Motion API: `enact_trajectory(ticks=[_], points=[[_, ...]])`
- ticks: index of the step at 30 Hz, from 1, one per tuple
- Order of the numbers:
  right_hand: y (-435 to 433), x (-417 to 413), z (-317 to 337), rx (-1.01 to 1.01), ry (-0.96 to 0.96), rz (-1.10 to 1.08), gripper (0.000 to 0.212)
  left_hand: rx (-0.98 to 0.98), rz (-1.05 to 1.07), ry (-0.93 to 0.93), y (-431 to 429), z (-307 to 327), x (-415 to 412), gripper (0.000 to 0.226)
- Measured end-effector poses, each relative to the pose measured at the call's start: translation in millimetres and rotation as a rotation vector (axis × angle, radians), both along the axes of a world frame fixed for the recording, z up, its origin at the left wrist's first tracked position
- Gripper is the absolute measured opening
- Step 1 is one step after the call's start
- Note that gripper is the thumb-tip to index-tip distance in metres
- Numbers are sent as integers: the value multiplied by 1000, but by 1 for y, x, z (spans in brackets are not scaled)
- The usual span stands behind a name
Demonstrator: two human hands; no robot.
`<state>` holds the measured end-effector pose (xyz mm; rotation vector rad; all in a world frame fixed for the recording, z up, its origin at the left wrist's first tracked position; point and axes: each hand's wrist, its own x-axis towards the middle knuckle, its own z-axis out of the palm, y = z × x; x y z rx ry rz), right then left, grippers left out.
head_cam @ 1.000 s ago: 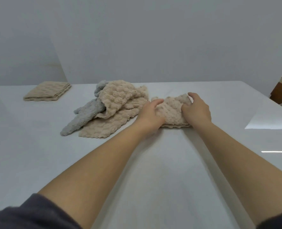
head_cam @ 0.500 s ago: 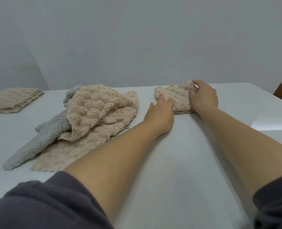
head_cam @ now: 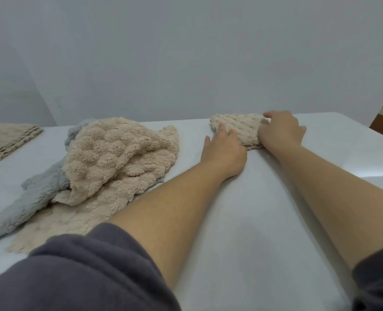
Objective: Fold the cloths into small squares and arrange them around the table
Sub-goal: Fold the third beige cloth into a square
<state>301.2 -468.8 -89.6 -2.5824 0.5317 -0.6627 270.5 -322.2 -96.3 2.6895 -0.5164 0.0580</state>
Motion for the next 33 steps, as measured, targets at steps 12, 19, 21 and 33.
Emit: enact_trajectory(ticks=[12, 19, 21, 33], points=[[-1, 1, -2, -322, 351, 464, 48, 168, -2, 63, -6, -2, 30, 59], [-6, 7, -1, -284, 391, 455, 53, 308, 13, 18, -5, 21, 34, 47], [-6, 7, -3, -281, 398, 450, 54, 333, 20, -111, -5, 12, 38, 47], [-8, 30, 17, -189, 476, 350, 51, 234, -14, 129, 5, 12, 64, 60]])
